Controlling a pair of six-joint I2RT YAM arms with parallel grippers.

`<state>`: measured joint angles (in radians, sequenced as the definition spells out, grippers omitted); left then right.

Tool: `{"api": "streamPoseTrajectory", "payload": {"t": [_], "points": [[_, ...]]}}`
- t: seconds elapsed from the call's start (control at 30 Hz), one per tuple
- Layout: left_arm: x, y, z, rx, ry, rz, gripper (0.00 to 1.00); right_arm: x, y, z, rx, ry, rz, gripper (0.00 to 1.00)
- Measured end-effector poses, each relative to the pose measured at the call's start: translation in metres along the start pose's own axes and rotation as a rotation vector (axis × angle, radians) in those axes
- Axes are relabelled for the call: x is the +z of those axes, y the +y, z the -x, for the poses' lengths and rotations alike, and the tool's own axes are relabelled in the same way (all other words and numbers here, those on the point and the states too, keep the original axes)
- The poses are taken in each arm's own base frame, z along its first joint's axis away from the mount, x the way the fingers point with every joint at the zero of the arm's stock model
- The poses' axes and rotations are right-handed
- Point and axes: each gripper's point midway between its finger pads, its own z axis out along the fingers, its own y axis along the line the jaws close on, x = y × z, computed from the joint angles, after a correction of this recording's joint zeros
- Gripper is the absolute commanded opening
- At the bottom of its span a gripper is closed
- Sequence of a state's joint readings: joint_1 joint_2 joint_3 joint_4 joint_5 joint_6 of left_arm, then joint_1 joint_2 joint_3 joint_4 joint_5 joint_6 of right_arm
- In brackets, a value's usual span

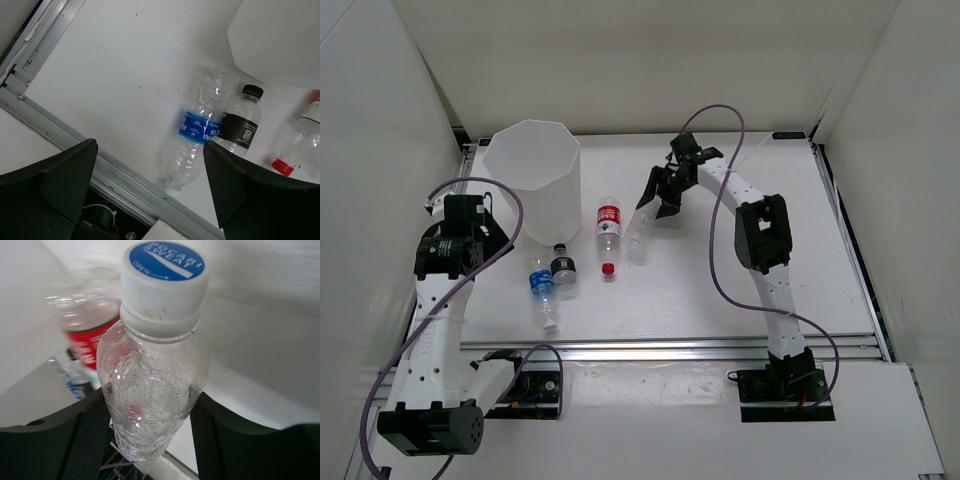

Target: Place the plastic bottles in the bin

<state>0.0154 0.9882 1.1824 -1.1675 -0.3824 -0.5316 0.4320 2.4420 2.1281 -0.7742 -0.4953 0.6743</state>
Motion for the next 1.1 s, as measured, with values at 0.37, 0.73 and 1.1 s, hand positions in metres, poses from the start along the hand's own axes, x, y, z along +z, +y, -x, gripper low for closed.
{"api": "streamPoseTrajectory", "payload": {"t": [0.37,0.73,1.1], "points": [[0.002,-0.005,-0.007,-0.013,0.018,-0.026,0.99,-0.215,0.215,0.034,-0.334,-0.498,0.486,0.38],[0.004,-0.032,-0.024,0.044,0.101,-0.133,1.0,-0.313,0.372,-0.05,-0.671,-0.781,0.903,0.49],[-0.012,-0.037,-0.035,0.061,0.131,-0.222,1.0,-0.212,0.372,-0.051,-0.812,-0.746,0.777,0.94]]}}
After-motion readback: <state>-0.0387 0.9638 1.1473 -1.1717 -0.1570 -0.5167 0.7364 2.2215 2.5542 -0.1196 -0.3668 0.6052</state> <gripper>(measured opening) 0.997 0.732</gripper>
